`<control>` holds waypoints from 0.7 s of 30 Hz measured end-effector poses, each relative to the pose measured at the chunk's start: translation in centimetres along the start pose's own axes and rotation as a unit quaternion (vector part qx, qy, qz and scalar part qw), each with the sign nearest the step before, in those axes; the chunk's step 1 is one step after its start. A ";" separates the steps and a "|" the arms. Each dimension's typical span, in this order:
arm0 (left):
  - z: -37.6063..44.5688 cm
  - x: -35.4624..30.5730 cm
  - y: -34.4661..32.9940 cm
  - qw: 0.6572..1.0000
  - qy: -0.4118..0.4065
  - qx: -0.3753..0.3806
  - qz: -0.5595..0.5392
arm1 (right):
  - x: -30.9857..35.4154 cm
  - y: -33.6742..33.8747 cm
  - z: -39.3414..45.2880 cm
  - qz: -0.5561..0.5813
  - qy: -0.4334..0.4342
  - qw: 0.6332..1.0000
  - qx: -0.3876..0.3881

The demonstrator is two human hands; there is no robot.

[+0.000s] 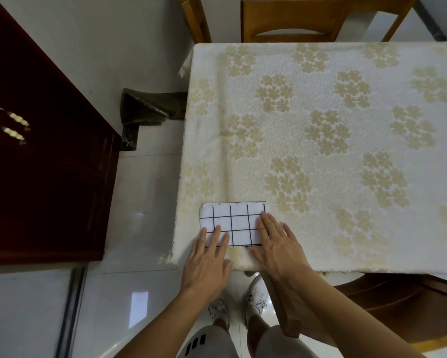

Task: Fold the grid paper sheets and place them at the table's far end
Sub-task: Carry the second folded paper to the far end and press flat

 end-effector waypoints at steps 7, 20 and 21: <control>0.1 -0.1 0.2 1.000 0.001 0.018 0.018 | -0.1 0.0 -0.1 0.000 -0.007 1.000 0.001; 1.1 0.5 0.4 0.999 0.014 0.034 0.024 | 3.1 -0.6 -2.2 -0.006 0.004 1.000 0.026; 1.1 0.5 0.0 0.999 0.017 0.035 0.025 | 3.2 -0.7 -2.2 -0.009 -0.002 0.999 0.032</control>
Point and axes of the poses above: each hand's wrist, its own z-axis towards the middle knuckle, its own y-axis out of the back of the hand, x = y × z, the point moved 2 cm from there along z, towards the middle knuckle, and after that the axes turned 5 degrees about y, right-handed, at the moved point
